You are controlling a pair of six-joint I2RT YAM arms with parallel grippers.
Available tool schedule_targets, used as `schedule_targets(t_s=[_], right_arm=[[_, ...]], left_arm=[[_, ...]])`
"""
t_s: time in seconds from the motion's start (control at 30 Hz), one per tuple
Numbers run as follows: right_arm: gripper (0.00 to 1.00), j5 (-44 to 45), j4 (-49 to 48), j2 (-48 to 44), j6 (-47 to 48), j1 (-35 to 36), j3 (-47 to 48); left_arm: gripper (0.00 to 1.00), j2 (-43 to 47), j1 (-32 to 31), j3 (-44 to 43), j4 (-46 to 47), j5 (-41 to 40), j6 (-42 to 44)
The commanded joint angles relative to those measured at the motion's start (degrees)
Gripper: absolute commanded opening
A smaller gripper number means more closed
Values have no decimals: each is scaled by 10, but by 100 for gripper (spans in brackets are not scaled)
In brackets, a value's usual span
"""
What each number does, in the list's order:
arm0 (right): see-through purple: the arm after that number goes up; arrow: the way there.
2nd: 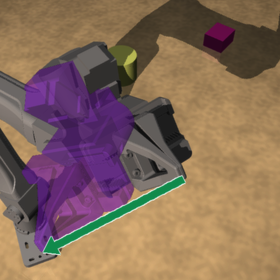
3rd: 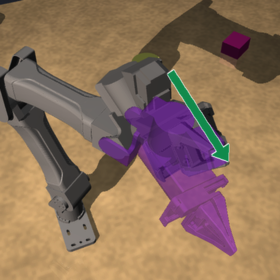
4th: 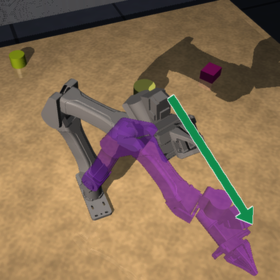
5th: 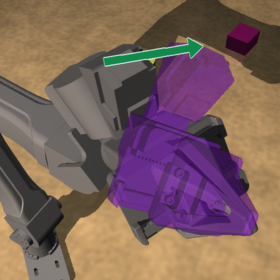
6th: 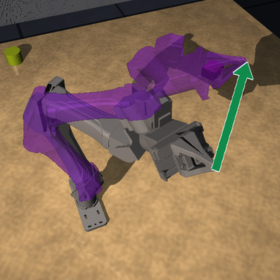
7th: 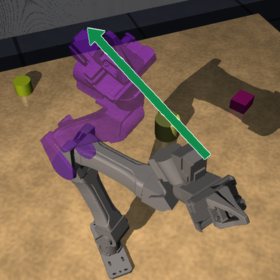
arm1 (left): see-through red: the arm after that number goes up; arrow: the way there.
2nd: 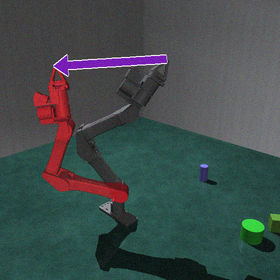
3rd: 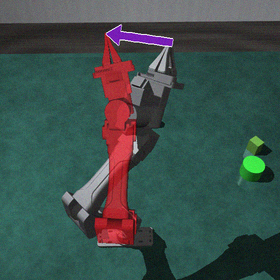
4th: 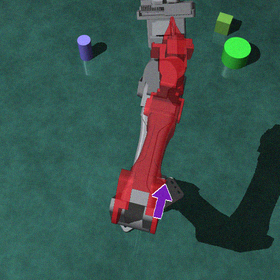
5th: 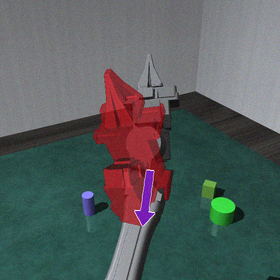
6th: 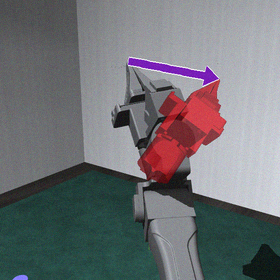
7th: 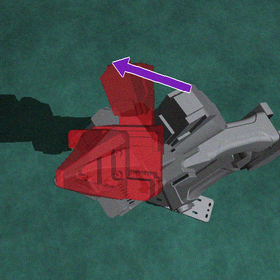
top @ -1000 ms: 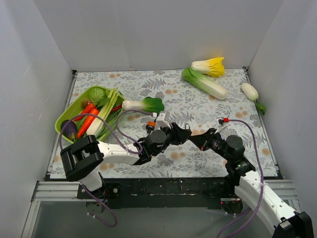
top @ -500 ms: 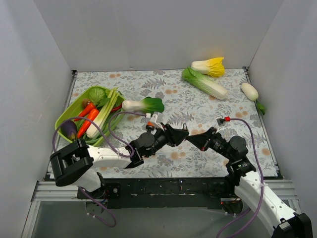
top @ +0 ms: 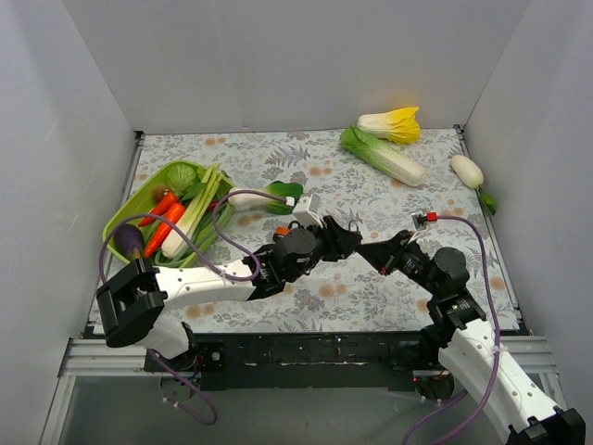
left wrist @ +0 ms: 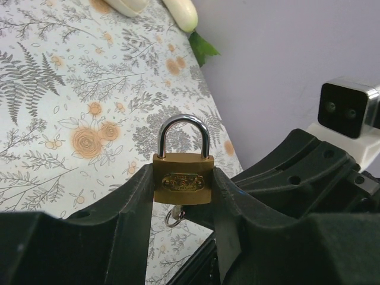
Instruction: Unlock with the key
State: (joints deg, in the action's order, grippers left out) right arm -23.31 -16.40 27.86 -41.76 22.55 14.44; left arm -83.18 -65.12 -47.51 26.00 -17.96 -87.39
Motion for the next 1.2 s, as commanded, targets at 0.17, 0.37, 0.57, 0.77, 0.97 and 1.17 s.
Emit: schedule_targets(t_s=[0.17, 0.37, 0.57, 0.77, 0.97, 1.17], right_arm=[[12, 53, -4, -10, 46, -3, 18], [19, 47, -5, 0, 49, -3, 18], [23, 48, -12, 6, 49, -2, 9], [25, 52, -22, 22, 50, 0, 1], [26, 60, -29, 35, 58, 1, -4], [28, 63, -40, 47, 59, 3, -7]], left_arm=[[0, -32, -36, -75, -157, 8, -16], [0, -40, -37, -82, -165, 4, -16], [0, -45, -36, -87, -164, 5, -18], [0, -46, -37, -87, -162, 8, -20], [0, -49, -40, -87, -157, 11, -23], [0, -53, -42, -90, -155, 10, -23]])
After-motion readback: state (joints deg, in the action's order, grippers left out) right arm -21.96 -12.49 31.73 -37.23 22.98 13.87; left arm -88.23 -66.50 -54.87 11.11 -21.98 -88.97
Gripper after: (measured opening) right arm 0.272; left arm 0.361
